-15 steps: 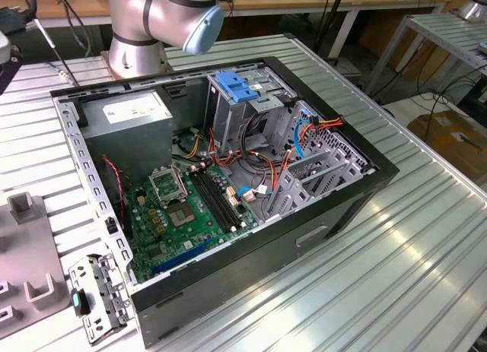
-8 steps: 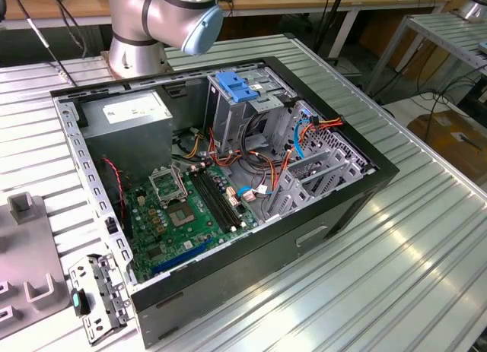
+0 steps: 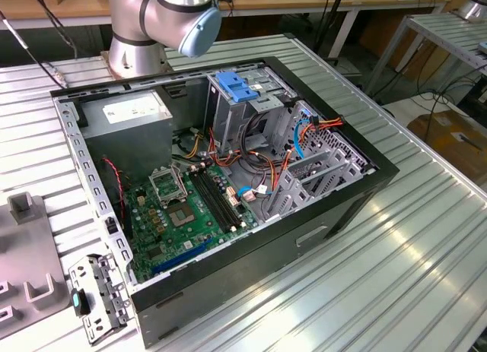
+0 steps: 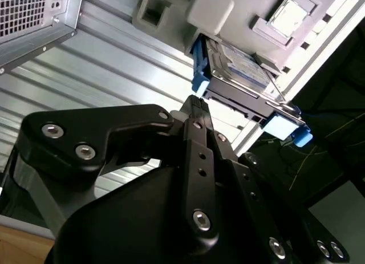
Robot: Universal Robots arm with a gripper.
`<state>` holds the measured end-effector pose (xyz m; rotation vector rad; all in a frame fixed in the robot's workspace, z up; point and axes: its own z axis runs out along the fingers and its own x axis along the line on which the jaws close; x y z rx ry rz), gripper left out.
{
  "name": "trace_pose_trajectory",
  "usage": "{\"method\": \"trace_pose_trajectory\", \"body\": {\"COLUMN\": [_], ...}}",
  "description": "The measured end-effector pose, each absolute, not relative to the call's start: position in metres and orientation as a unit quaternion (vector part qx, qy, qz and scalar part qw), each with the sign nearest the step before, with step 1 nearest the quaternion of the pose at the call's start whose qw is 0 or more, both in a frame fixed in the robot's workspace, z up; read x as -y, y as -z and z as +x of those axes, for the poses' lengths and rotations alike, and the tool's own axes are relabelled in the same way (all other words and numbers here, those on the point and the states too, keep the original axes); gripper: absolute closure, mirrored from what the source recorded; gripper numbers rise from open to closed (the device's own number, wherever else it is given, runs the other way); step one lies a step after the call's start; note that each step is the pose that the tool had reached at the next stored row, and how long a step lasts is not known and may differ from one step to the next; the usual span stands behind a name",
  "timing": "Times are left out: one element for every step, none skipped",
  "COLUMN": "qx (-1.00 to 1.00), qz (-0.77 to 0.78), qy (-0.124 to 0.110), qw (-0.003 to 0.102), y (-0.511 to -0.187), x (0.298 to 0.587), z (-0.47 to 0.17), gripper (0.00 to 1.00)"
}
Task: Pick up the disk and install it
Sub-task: 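Reach for the disk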
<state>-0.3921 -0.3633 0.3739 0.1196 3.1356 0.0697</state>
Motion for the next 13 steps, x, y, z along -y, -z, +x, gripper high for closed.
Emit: {"method": "trace_pose_trajectory", "body": {"qx": [-0.999, -0.999, -0.999, -0.999, -0.999, -0.999, -0.999, -0.999, -0.999, -0.999, -0.999, -0.999, -0.999], "qz": [0.038, 0.038, 0.038, 0.038, 0.038, 0.038, 0.038, 0.038, 0.038, 0.038, 0.038, 0.038, 0.038], "qy": [-0.022, -0.022, -0.022, -0.021, -0.02, -0.019, -0.019, -0.019, -0.019, -0.019, -0.019, -0.019, -0.019], "qw": [0.001, 0.001, 0.001, 0.002, 0.002, 0.002, 0.001, 0.001, 0.002, 0.002, 0.002, 0.002, 0.002], "y": [-0.374, -0.374, -0.374, -0.374, -0.374, -0.374, -0.374, -0.374, -0.374, -0.374, -0.374, -0.374, -0.373], "x": [0.363, 0.363, 0.363, 0.363, 0.363, 0.363, 0.363, 0.363, 0.363, 0.363, 0.363, 0.363, 0.363], "z": [-0.396, -0.398, -0.401, -0.402, -0.404, -0.407, -0.411, -0.415, -0.421, -0.425, -0.43, -0.435, -0.442], "gripper": [0.89, 0.89, 0.89, 0.89, 0.89, 0.89, 0.89, 0.89, 0.89, 0.89, 0.89, 0.89, 0.89]}}
